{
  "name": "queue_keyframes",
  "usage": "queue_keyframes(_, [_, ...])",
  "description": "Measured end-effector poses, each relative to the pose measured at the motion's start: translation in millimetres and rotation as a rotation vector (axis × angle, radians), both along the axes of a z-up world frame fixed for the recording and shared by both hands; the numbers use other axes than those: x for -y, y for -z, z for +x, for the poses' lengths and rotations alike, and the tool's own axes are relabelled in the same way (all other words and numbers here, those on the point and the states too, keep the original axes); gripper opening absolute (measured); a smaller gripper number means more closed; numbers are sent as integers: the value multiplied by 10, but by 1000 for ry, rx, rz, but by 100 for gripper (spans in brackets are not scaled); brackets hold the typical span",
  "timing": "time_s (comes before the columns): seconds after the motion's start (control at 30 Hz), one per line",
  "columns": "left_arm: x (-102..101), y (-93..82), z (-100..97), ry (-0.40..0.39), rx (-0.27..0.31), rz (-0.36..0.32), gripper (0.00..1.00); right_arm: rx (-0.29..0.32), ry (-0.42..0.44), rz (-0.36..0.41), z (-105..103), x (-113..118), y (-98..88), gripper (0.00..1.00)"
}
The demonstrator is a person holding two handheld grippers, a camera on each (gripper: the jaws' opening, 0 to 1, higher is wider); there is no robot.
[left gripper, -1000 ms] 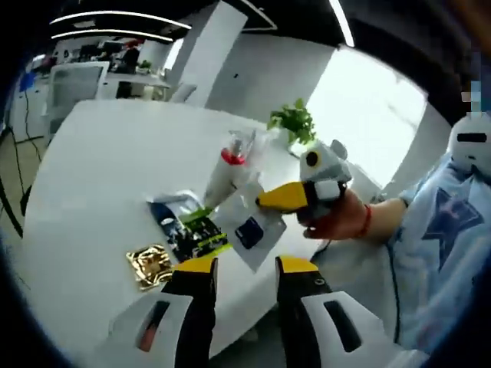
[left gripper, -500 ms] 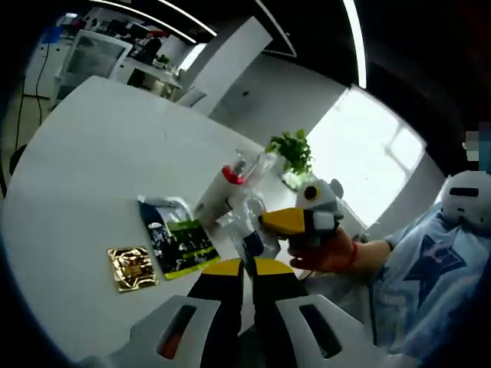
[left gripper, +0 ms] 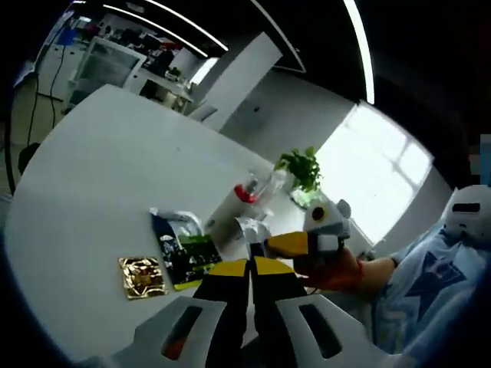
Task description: Arrange the skincare products in the storage area until every visible bottle or jar stands upright without overlapping.
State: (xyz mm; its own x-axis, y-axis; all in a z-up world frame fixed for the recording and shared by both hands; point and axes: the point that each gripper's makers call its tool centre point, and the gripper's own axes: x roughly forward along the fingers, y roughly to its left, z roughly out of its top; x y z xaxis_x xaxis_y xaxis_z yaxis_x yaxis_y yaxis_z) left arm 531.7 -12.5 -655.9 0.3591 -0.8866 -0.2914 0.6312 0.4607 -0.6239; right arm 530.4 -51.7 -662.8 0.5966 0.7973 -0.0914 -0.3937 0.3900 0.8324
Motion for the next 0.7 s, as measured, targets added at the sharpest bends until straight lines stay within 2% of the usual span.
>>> queue_keyframes(0.2, [-117,-58,235,-80,10,-33,0,14,29,-121,28,59,137,0])
queue_keyframes(0.47, [-161,-94,517,-170,-4,-89,0,-27,16,-106,7,39,191,0])
queue_keyframes(0.57, [-156,-152,641,-204,-20,-157,0,-41,7,-106,-7,25,219,0])
queue_keyframes(0.63, [-161,-153,704,-217,-16,-165,0,-53,3,-109,-14,21,243,0])
queue_keyframes(0.7, [-161,-134,810,-238,20,-148,0,-56,-1,-115,-23,12,258,0])
